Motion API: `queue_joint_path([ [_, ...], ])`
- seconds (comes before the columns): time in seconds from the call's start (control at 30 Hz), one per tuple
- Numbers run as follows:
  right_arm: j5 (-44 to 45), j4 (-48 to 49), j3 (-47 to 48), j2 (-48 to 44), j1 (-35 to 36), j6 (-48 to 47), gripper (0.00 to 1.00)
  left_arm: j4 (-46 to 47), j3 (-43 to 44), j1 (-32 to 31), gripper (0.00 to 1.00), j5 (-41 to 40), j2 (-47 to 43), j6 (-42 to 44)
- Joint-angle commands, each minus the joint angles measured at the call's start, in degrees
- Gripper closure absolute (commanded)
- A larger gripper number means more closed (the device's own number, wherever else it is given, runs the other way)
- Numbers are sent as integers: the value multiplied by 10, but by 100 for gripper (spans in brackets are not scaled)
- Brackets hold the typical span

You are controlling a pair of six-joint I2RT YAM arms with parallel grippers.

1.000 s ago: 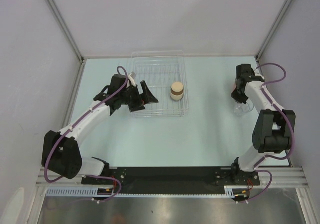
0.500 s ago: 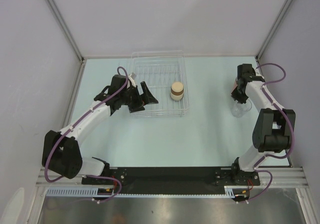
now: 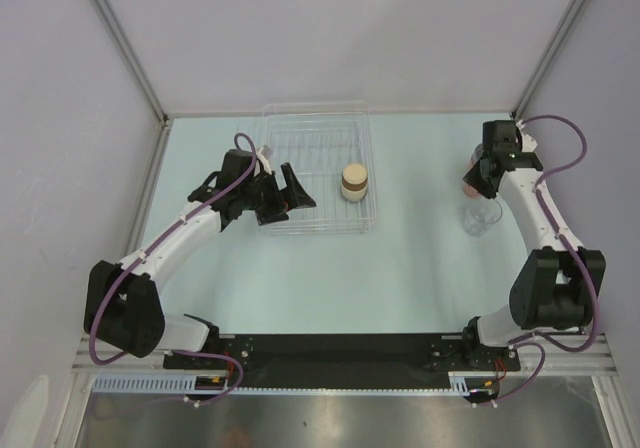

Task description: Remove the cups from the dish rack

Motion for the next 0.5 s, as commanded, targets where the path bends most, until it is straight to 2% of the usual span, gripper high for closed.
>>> queue_joint_path([
  [0.0, -34, 3, 61, -76, 35, -7, 58, 2, 41, 2, 0, -30, -12, 35],
  [0.1, -44, 0, 84, -122, 65, -7, 48, -29, 87, -8, 0, -91, 2, 80],
  [0.17, -60, 2, 92, -142, 88, -5, 37, -71, 125, -40, 0, -174, 24, 111],
  [0.27, -89, 10, 95, -178, 115, -1, 29, -121, 218, -90, 0, -226, 95, 160],
  [0.33, -110, 14, 94, -198, 143, 1, 28, -150, 291, -117, 0, -280, 155, 177],
  [0.47, -127, 19, 82, -227, 194, 4, 28, -171, 386, -137, 0, -295, 243, 189],
])
